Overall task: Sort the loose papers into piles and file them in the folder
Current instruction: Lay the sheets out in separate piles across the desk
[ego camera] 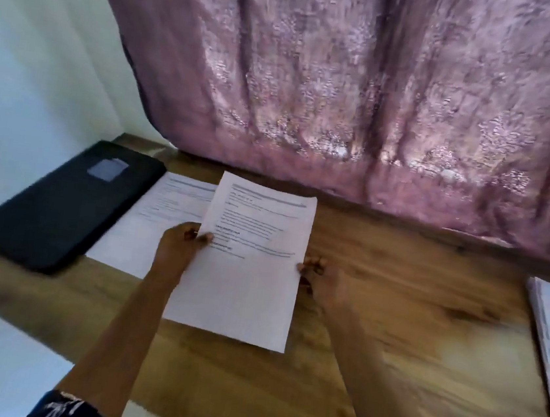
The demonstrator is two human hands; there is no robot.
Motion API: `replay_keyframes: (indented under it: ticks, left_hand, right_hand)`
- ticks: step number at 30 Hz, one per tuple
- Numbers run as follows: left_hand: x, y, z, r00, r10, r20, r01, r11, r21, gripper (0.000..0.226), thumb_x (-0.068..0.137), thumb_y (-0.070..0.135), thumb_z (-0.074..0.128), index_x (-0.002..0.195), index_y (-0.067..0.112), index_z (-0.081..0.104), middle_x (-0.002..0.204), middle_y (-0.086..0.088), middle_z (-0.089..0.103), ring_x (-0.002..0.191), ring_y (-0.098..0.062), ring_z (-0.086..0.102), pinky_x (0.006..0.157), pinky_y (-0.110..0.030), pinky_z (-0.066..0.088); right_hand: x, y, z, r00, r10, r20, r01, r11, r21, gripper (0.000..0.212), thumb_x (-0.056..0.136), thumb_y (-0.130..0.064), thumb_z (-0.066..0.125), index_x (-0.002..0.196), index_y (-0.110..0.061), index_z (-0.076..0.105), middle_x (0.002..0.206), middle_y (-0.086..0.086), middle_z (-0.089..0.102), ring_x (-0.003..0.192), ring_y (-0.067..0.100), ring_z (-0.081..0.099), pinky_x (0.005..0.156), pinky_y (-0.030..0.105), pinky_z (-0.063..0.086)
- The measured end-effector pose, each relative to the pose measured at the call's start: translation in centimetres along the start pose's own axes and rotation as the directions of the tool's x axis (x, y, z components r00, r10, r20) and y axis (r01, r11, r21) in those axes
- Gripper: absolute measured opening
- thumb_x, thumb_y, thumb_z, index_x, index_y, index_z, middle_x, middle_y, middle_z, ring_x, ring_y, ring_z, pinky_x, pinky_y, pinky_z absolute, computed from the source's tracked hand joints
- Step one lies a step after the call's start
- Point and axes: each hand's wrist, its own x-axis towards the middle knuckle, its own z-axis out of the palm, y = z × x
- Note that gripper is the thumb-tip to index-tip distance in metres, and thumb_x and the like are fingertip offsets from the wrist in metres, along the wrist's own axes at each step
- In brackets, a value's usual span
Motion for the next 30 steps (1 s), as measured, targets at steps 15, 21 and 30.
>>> replay_keyframes:
  ticks: [15,21,30]
  left_hand:
    - [13.6,-7.8,-12.3,0.985,0.131,-0.11,-0.041,0.806,0.591,0.059,0.094,0.039,0.058,0.146,0.019,0.039,0.151,-0.007,0.039,0.137,-0.028,0.038,0.111,-0.049,0.032]
    - [12.3,-11.6,-10.5,0.99,0.043,0.132,-0.133,0.565,0.814,0.072,0.096,0.061,0.032,0.154,0.024,0.014,0.162,-0.004,0.008,0.149,-0.023,0.006,0.118,-0.049,0.004]
    - [10.2,-13.0,-10.3,0.989,0.105,0.101,-0.143,0.576,0.805,0.074,0.094,0.063,0.024,0.155,0.025,0.004,0.163,-0.003,-0.001,0.15,-0.021,-0.003,0.118,-0.049,0.0]
  right_hand:
    - [9.5,-0.1,22.4,0.99,0.144,0.004,-0.144,0.989,-0.018,0.012,0.089,-0.001,0.063,0.08,-0.003,0.056,0.09,0.018,0.067,0.069,0.02,0.063,0.054,0.025,0.057]
    - [10.9,0.5,23.3,0.99,0.122,-0.07,-0.127,0.99,-0.067,0.012,0.086,-0.006,0.067,0.079,-0.006,0.058,0.083,0.015,0.07,0.067,0.023,0.069,0.06,0.033,0.059]
    - [10.9,0.4,22.7,0.992,0.12,-0.036,-0.125,0.979,-0.161,0.014,0.087,-0.009,0.068,0.082,-0.009,0.055,0.066,0.01,0.069,0.053,0.015,0.066,0.051,0.028,0.055]
